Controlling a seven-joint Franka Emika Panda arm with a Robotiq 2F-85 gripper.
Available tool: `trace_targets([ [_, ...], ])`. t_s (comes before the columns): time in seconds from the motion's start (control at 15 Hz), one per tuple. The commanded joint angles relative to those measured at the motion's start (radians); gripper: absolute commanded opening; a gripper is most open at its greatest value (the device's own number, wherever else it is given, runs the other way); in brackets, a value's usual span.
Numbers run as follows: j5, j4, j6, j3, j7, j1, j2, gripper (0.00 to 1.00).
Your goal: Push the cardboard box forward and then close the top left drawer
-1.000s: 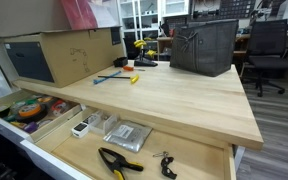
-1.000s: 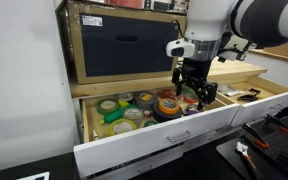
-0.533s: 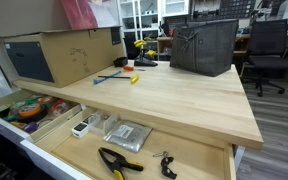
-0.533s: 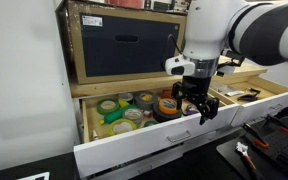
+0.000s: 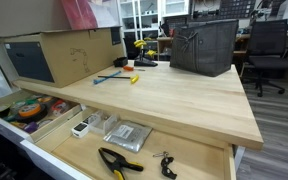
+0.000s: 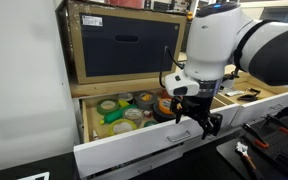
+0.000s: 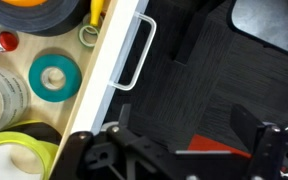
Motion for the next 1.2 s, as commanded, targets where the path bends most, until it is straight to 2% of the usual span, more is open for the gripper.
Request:
trace_targets([
  [0.0, -0.136, 0.013, 0.007, -0.039, 0.119, 0.058, 0.054, 1.00],
  [0.73, -0.402, 0.009, -0.022, -0.135, 0.331, 0.154, 0.174, 1.00],
  [0.8, -0.423, 0.011, -0.036, -0.138, 0.336, 0.159, 0.177, 0.81],
  [1.13, -0.538, 0.011, -0.086, -0.133, 0.351, 0.187, 0.170, 0.43],
])
